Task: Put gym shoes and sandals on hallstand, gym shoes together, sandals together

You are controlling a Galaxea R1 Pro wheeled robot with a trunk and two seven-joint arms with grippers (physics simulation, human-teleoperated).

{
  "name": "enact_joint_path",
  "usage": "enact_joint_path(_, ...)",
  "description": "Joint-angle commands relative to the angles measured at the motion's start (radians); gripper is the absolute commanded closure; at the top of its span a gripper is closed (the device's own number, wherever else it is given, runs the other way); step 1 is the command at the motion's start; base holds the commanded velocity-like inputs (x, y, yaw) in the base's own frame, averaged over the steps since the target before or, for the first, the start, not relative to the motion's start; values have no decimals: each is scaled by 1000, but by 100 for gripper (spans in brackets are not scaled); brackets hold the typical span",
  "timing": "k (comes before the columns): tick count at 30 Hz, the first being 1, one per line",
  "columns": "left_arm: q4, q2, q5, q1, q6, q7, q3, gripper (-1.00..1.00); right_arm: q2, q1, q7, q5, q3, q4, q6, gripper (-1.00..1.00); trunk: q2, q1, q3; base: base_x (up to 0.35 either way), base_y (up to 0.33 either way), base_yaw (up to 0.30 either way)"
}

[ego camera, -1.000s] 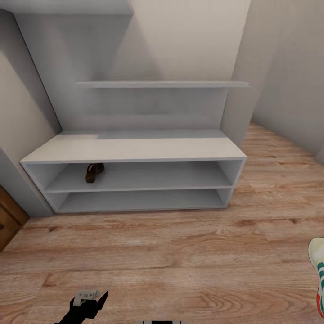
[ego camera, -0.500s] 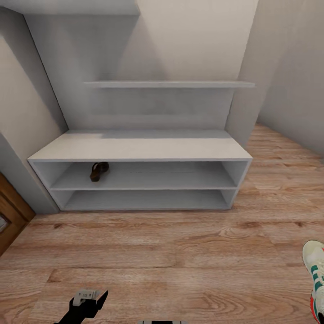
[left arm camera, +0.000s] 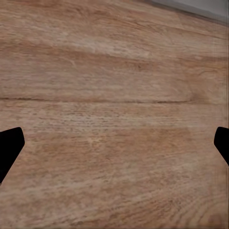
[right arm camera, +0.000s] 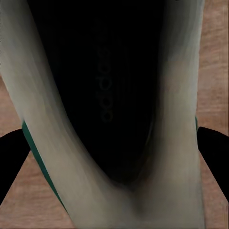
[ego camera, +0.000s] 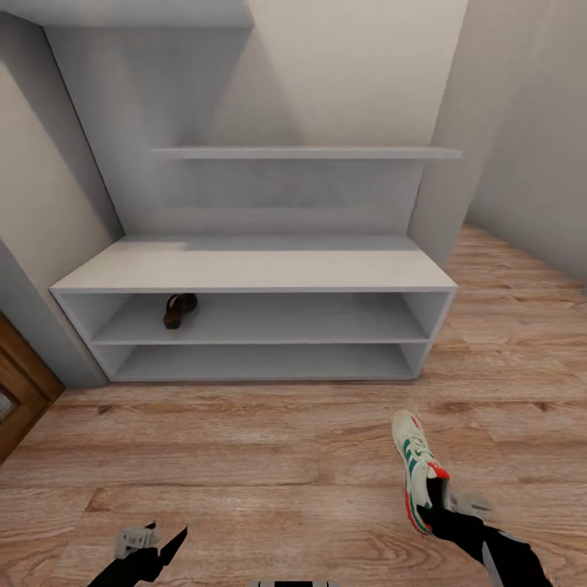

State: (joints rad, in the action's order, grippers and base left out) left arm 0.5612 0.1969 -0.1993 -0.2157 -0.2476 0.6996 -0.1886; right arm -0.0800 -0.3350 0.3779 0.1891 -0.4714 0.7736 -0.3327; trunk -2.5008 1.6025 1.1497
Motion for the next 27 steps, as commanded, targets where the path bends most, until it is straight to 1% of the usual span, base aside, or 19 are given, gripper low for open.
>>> enact_joint_path(1,-1,0,-6,1,1,8,-3,-100,10,-24,-10,19,5,2,-25,100,0,0,1,0,0,0)
enact_joint_path(2,-1,0,-5,2,1,10,-3,-100,19,-44,-32,19,17,2,-45,100,0,0,1,0,0,0)
enact_joint_path(3,-1,0,-4,3,1,12,-4,-100,38,-80,-85,19,45,2,-82,100,0,0,1,0,0,0)
enact_joint_path(5,-1,0,-3,5,0,13,-4,-100,58,-114,-147,18,78,2,-114,100,0,0,1,0,0,0)
enact_joint_path(6,-1,-1,-3,6,-1,14,-4,-100,78,-143,-209,17,112,3,-139,100,0,0,1,0,0,0)
enact_joint_path(7,-1,-1,-2,6,-2,14,-4,-100,89,-157,-238,16,128,4,-150,100,0,0,1,0,0,0)
enact_joint_path(8,-1,-1,-2,6,-5,14,-3,-100,111,-181,-291,15,156,5,-164,100,0,0,1,0,0,0)
enact_joint_path(9,-1,-2,-2,6,-5,14,-3,-100,122,-191,-314,15,167,5,-170,100,0,0,1,0,0,0)
enact_joint_path(10,-1,-2,-2,7,-7,14,-3,-100,145,-211,-347,14,184,7,-178,100,0,0,1,0,0,0)
enact_joint_path(13,-1,-2,-1,7,-8,14,-3,-100,174,-237,-378,14,199,16,-186,100,0,0,1,0,0,0)
enact_joint_path(14,-2,-2,-1,7,-8,14,-3,-100,188,-250,-390,13,205,26,-190,100,0,0,1,0,0,0)
enact_joint_path(16,-2,-2,0,7,-8,14,-3,-100,199,-259,-397,13,209,40,-194,100,0,0,1,0,0,0)
enact_joint_path(19,-2,-1,0,7,-8,15,-3,-100,212,-268,-405,12,213,68,-203,100,0,0,1,0,0,0)
enact_joint_path(27,-9,-1,0,7,-9,15,1,-100,221,-275,-410,12,215,109,-251,100,0,0,1,0,0,0)
